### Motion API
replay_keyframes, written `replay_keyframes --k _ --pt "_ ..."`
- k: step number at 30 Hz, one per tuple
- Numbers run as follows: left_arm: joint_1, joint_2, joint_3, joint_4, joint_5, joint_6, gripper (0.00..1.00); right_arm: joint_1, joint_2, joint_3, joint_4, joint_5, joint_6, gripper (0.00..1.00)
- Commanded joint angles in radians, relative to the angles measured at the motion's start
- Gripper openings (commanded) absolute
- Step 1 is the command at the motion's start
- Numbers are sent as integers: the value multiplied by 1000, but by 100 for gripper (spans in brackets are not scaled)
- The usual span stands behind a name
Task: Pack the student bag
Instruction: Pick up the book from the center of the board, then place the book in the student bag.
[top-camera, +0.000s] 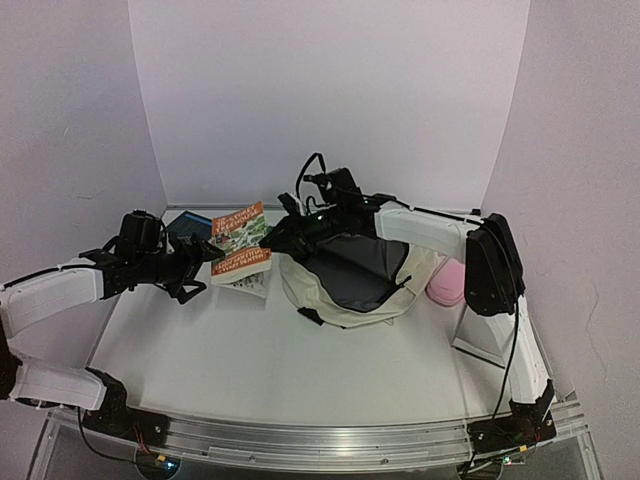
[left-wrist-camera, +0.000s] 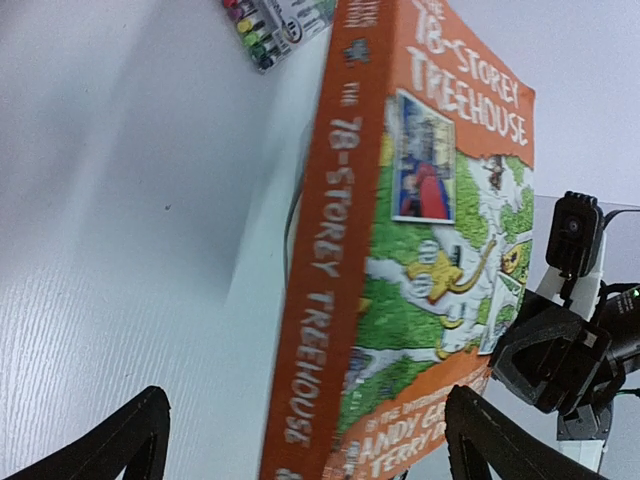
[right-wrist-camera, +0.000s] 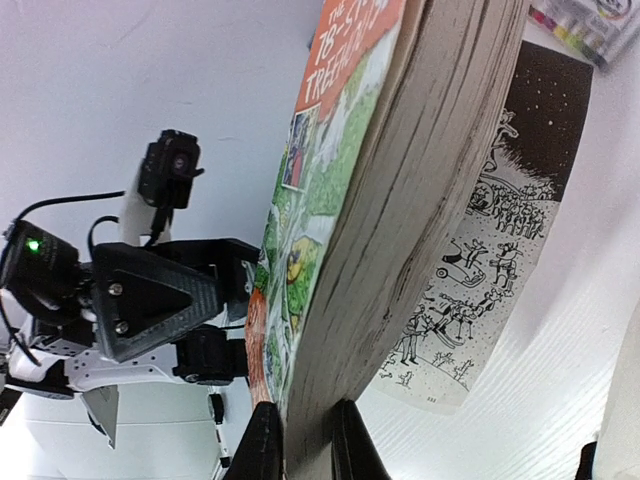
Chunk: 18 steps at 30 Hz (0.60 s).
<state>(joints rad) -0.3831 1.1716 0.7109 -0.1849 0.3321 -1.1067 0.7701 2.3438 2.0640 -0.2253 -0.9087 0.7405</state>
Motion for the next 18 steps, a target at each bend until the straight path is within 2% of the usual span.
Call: replay_keyframes --k 1,5,11,14,18 --pt "21 -60 -11 -1 21 -9 95 -5 -119 2 165 -94 16 0" --pt "30 -59 -3 107 103 -1 92 -5 -137 -23 191 -141 24 0" --pt "30 35 49 261 260 10 84 2 -177 -75 218 -195 23 0" --pt "30 72 56 334 309 -6 76 6 -196 -93 249 -207 20 0" --pt "31 87 41 441 336 -47 61 6 -211 -107 256 -230 26 0"
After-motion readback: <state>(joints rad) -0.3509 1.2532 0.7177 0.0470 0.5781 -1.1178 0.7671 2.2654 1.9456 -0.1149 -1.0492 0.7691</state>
